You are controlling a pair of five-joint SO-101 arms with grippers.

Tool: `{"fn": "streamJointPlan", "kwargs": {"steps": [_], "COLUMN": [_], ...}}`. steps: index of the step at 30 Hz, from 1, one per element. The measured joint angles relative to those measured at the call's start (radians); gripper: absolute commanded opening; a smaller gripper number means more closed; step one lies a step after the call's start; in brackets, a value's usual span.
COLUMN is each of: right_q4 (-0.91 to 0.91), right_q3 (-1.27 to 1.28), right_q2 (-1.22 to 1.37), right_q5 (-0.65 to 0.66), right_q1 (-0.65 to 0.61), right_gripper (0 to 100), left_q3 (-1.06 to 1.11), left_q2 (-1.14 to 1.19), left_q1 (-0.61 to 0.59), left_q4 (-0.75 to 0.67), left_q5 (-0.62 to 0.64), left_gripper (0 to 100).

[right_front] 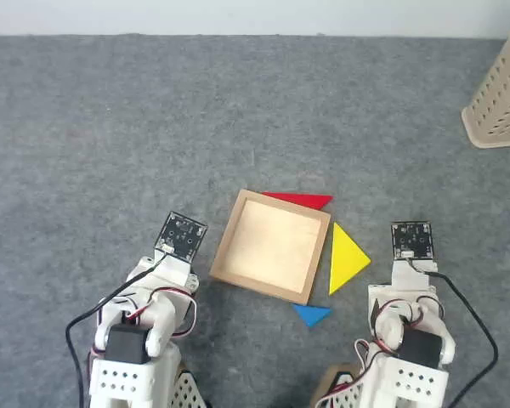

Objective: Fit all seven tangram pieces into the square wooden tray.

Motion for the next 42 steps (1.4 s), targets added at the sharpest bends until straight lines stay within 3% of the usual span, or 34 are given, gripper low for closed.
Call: {"fn": "streamJointPlan", "kwargs": {"steps": [20, 26, 32, 36, 38, 42], "right_q4": [0.000, 0.000, 0.000, 0.000, 0.000, 0.000], "right_q3": [0.000, 0.000, 0.000, 0.000, 0.000, 0.000], "right_q2": [0.000, 0.000, 0.000, 0.000, 0.000, 0.000], "right_q5": [0.000, 0.000, 0.000, 0.000, 0.000, 0.000], "right_q1": [0.000, 0.000, 0.000, 0.000, 0.000, 0.000], "right_gripper": [0.9, 0.9, 0.9, 0.9, 0.9, 0.9], "left_q3": [0.000, 0.000, 0.000, 0.000, 0.000, -0.048], "left_q2": [0.000, 0.000, 0.000, 0.000, 0.000, 0.000], "left_q1": [0.006, 0.169, 0.235, 0.238, 0.236, 0.114], "left_q4": [0.000, 0.000, 0.000, -0.044, -0.107, -0.204], "left_q5": [0.000, 0.000, 0.000, -0.020, -0.091, -0.180], "left_gripper": [1, 1, 1, 1, 1, 2]}}
